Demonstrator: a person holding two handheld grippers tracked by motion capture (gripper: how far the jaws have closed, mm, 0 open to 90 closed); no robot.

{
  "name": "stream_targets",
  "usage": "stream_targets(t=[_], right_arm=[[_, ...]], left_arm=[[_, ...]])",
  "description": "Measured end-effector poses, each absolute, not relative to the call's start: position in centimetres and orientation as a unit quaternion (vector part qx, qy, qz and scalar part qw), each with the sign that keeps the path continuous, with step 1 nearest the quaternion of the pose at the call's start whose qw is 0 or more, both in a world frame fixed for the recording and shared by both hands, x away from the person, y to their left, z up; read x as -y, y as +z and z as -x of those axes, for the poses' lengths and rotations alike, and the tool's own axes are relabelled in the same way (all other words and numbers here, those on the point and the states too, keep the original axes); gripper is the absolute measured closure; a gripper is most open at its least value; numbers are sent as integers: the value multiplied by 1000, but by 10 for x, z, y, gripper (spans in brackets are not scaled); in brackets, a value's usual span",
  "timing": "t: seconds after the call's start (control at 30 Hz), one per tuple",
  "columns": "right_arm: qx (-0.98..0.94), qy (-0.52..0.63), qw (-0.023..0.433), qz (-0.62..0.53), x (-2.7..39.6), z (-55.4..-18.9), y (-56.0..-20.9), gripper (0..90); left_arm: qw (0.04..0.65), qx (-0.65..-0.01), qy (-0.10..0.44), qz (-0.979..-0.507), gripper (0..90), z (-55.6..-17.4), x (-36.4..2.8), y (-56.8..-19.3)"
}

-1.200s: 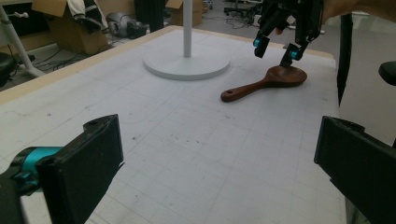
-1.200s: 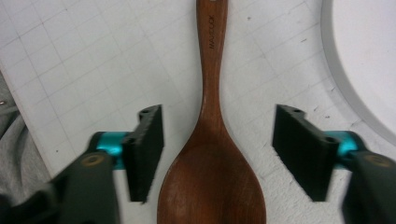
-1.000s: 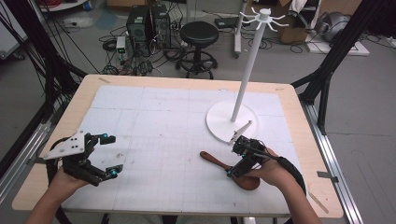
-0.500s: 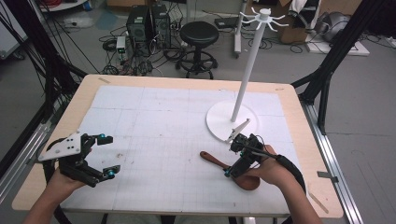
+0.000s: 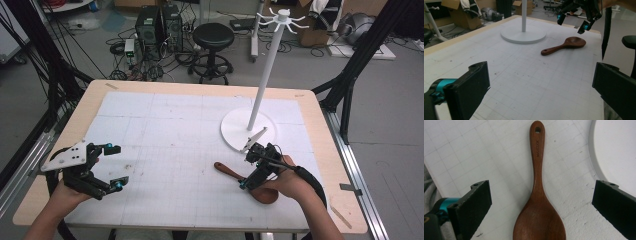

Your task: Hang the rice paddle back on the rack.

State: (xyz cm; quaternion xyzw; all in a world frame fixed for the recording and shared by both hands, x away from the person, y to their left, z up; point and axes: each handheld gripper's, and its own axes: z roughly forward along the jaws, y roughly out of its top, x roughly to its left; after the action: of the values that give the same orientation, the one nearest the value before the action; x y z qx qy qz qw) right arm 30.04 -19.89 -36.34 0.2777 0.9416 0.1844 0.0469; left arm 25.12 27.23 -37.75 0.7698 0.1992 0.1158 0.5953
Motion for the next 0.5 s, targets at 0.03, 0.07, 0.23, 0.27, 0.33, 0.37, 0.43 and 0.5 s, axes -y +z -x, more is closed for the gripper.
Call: stream_targets(t=[0.03, 0.07, 0.23, 0.27, 0.33, 0.37, 0.43, 0.5], right_arm=[[-941, 189, 47, -277, 199, -301, -364, 11], [-941, 188, 45, -278, 199, -301, -363, 11], [-942, 188, 49, -275, 196, -303, -361, 11], [-942, 188, 49, -273, 194, -303, -361, 11], [-943, 187, 52, -272, 192, -302, -361, 10], [-943, 185, 52, -270, 191, -302, -360, 10], [-945, 182, 55, -267, 188, -301, -361, 6], [-945, 182, 58, -265, 186, -301, -362, 6]], left_arm=[[596, -200, 116, -769, 18, -251, -272, -377], [595, -199, 117, -770, 18, -250, -272, -377], [594, -199, 121, -770, 17, -249, -273, -376], [594, -198, 122, -770, 17, -248, -273, -375], [594, -198, 123, -770, 17, -248, -273, -375], [594, -197, 124, -770, 17, -248, -272, -374], [594, -196, 124, -770, 17, -248, -272, -374], [593, -195, 125, -771, 17, -248, -271, -374]])
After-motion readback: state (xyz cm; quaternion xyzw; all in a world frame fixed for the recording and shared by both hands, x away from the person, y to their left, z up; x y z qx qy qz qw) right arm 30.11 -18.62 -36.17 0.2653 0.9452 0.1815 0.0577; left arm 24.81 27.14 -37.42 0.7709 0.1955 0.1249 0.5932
